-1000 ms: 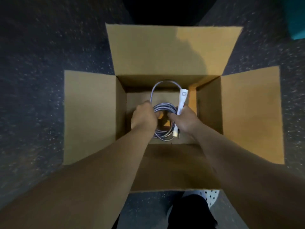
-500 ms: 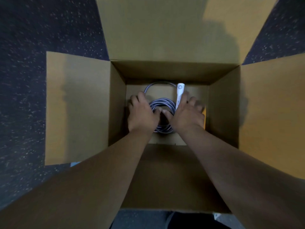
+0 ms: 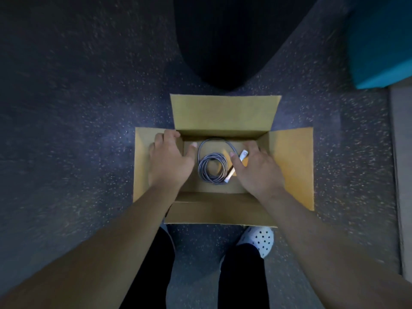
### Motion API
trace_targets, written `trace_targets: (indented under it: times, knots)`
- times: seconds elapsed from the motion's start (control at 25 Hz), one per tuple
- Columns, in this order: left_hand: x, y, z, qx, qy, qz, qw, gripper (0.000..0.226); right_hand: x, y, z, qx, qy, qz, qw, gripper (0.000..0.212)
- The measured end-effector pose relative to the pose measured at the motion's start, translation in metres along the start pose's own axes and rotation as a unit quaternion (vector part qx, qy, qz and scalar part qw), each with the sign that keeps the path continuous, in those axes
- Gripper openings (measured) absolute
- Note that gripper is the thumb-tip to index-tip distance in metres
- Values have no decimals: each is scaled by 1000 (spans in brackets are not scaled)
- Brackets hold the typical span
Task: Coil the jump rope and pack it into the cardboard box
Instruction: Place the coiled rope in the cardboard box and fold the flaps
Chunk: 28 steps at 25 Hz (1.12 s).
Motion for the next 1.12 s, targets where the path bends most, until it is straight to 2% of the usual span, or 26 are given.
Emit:
trace_targets:
  times: [0.12, 0.2, 0.32, 0.4, 0.44, 0.52, 0.6, 0.68, 0.8, 0.84, 0.96, 1.04, 1.12]
  knots:
    - [-16, -21, -16, -39, -27, 50, 998, 59, 0, -30, 26, 95, 7, 38, 995, 60]
    - [-34, -17, -51, -71, -118, 55, 989, 74, 0, -41, 70, 151, 74, 75, 983, 71]
    - [-40, 11, -115, -36, -291, -32, 956, 101, 7, -22, 128, 153, 182, 8, 971, 91]
    - [-29, 27, -130, 32, -319, -56, 946, 100, 11, -9, 132, 82, 204, 7, 976, 95]
    - [-24, 29, -124, 57, -295, -39, 953, 89, 13, -9, 124, 43, 196, 41, 979, 93]
    - [-6, 23, -95, 61, -195, 1, 979, 64, 19, -11, 90, 9, 131, 108, 985, 88]
    - [19, 30, -56, 44, -77, -26, 996, 56, 27, 2, 47, 8, 30, 90, 995, 91]
    - [33, 61, -31, 6, 14, -104, 994, 62, 25, 31, 22, 37, -41, 38, 998, 93]
    - [21, 119, -30, -140, 92, -213, 963, 76, 0, 79, 27, 117, -69, -31, 990, 83]
    - [13, 133, -35, -191, 122, -213, 950, 78, -9, 93, 34, 148, -85, -50, 984, 80]
    - [-7, 160, -53, -351, 220, -152, 897, 82, -29, 128, 59, 254, -133, -82, 954, 75]
    - [-10, 171, -66, -415, 234, -129, 870, 88, -33, 143, 77, 324, -142, -108, 929, 79]
    - [-9, 172, -65, -426, 231, -124, 866, 92, -33, 146, 82, 349, -145, -125, 917, 84]
Point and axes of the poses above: each hand's wrist, its own x-axis away from the middle knuckle, its own y-axis out of the palm, z = x × y, the point moved 7 cm from there along -x, towards the middle knuckle, and after that the axes turned 8 degrees about -y, right-handed, at the moved point
